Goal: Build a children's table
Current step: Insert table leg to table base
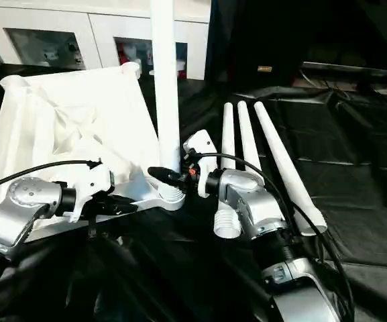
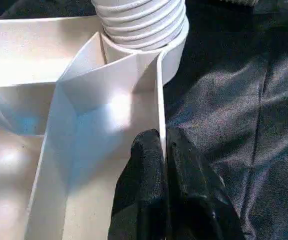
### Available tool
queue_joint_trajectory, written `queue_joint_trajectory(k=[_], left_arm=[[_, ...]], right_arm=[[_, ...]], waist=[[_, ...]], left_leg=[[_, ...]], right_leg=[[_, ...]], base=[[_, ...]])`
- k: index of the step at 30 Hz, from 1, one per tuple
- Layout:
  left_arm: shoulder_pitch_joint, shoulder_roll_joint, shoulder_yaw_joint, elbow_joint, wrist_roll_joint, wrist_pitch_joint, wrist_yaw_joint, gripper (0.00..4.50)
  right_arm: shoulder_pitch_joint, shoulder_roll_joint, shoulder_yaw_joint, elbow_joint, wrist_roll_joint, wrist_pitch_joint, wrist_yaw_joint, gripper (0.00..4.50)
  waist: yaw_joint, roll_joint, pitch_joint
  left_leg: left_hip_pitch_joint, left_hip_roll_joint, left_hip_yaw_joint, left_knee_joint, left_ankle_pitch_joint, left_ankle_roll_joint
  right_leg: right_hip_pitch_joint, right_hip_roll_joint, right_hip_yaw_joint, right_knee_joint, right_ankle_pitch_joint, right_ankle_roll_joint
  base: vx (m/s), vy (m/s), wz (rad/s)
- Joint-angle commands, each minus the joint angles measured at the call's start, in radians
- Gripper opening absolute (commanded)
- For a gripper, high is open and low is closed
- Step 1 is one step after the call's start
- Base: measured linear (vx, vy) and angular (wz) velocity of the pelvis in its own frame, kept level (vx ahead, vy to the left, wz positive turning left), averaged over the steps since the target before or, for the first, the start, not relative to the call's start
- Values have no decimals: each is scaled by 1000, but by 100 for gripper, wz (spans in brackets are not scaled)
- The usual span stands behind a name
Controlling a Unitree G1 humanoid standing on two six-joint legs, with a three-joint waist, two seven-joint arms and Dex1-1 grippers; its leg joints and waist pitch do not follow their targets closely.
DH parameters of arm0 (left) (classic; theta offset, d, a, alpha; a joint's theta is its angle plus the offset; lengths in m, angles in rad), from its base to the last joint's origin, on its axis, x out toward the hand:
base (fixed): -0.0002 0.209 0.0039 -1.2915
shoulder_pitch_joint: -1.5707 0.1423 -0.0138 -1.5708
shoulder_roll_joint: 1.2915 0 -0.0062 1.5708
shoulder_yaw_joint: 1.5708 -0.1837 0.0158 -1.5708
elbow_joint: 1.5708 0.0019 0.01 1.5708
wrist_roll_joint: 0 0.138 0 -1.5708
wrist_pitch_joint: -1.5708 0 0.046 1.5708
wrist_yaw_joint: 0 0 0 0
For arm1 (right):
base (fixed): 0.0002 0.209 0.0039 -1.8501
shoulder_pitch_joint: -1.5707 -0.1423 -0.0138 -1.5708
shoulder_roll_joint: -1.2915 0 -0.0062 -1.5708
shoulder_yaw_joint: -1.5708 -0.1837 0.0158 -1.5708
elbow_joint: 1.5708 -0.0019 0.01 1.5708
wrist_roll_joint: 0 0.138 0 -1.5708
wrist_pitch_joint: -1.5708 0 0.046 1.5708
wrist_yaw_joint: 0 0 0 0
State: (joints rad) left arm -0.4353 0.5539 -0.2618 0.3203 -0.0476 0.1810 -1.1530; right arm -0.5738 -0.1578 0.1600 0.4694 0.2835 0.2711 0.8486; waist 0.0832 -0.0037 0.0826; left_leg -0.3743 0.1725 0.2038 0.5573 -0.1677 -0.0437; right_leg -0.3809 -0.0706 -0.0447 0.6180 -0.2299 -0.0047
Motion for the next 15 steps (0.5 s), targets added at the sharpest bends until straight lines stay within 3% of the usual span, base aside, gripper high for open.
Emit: queue_joint_trajectory(k=[1, 8, 11, 12, 13, 15], left_arm=[[11, 13, -36, 33, 36, 18, -16, 0], [-6, 4, -33, 51, 39, 7, 2, 0], [-12, 3, -31, 60, 39, 3, 6, 0], [-14, 3, -31, 63, 39, 2, 7, 0], [-17, 2, -30, 65, 40, 1, 9, 0], [-20, 3, -31, 69, 40, -2, 11, 0]], right_arm=[[24, -11, -24, 58, -16, 14, -47, 192], [106, -11, -94, 70, 25, -23, -61, 192], [140, 2, -114, 88, 37, -53, -64, 192], [147, 5, -118, 93, 40, -62, -67, 192], [154, 10, -124, 100, 43, -70, -71, 192], [167, 17, -131, 113, 47, -104, -75, 192]], waist=[[4, 9, -51], [12, 10, -55], [14, 11, -55], [16, 18, -54], [15, 14, -54], [17, 16, -54]], left_leg=[[21, 68, -35, -70, -242, -5], [22, 69, -34, -68, -232, -1], [23, 69, -34, -68, -242, -2], [23, 69, -36, -69, -247, -4], [22, 69, -36, -70, -252, -5], [24, 69, -36, -71, -266, -9]], right_leg=[[24, -88, 54, -79, -168, -235], [24, -87, 53, -77, -128, -235], [23, -88, 53, -78, -134, -238], [22, -89, 53, -78, -136, -239], [24, -87, 52, -79, -137, -238], [22, -89, 53, -81, -156, -236]], base=[[0, 0, 0], [0, 0, 0], [0, 0, 0], [0, 0, 0], [0, 0, 0], [0, 0, 0]])
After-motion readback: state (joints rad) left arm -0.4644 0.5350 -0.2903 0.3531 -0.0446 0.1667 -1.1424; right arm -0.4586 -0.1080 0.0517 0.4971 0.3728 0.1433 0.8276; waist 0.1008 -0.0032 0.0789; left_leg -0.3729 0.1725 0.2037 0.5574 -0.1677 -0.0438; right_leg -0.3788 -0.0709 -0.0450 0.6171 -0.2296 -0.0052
